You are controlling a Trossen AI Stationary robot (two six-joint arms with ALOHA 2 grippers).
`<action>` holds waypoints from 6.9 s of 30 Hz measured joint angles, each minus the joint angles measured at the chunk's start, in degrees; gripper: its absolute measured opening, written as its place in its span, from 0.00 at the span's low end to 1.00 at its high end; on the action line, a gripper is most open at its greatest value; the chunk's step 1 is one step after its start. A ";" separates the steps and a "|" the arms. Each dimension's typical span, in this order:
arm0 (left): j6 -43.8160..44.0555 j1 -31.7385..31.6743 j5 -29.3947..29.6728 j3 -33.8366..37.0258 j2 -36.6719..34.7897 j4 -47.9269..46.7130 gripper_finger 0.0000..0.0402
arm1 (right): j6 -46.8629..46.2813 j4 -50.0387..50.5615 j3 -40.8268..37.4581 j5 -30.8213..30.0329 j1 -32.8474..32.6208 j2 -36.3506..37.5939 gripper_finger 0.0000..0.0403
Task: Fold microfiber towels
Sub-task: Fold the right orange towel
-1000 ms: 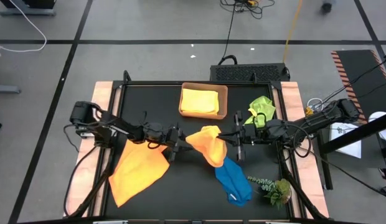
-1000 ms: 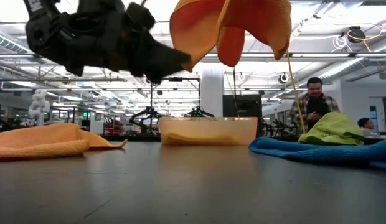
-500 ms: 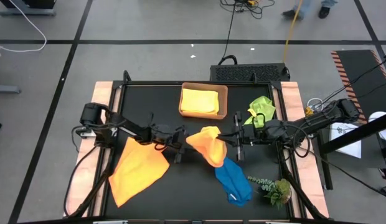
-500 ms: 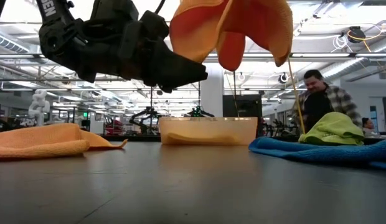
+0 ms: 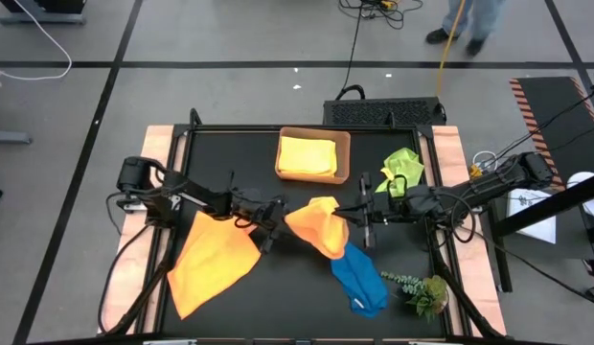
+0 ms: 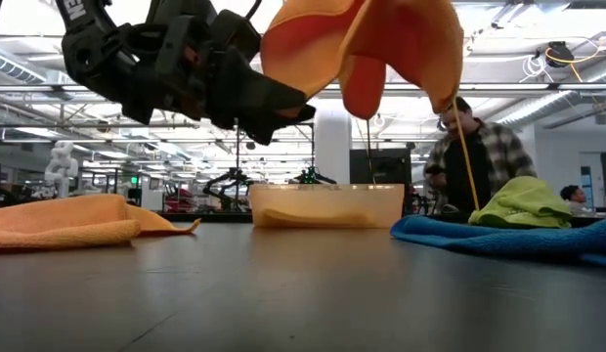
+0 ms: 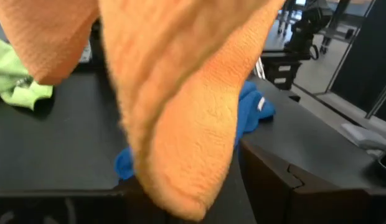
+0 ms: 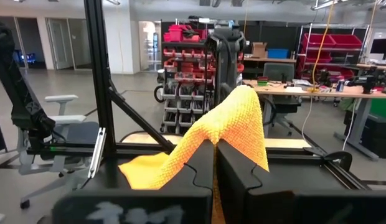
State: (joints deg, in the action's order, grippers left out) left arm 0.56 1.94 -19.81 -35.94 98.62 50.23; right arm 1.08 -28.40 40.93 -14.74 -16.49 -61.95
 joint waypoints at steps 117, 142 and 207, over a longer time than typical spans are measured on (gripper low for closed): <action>-4.96 14.23 34.66 -0.02 -53.19 -54.91 0.01 | -54.84 73.84 -3.42 4.19 5.60 -9.49 0.09; -8.64 1.50 39.29 -0.06 -34.30 -44.20 0.01 | -3.38 -15.26 -3.34 6.02 0.58 -31.52 0.10; -5.90 -12.88 18.29 -0.02 -43.73 -38.17 0.01 | 8.74 9.50 26.41 -11.11 -1.83 -47.10 0.00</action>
State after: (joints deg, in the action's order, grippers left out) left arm -5.34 -10.94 -1.52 -35.97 54.89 12.07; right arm 9.83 -18.90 67.33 -25.85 -18.32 -109.05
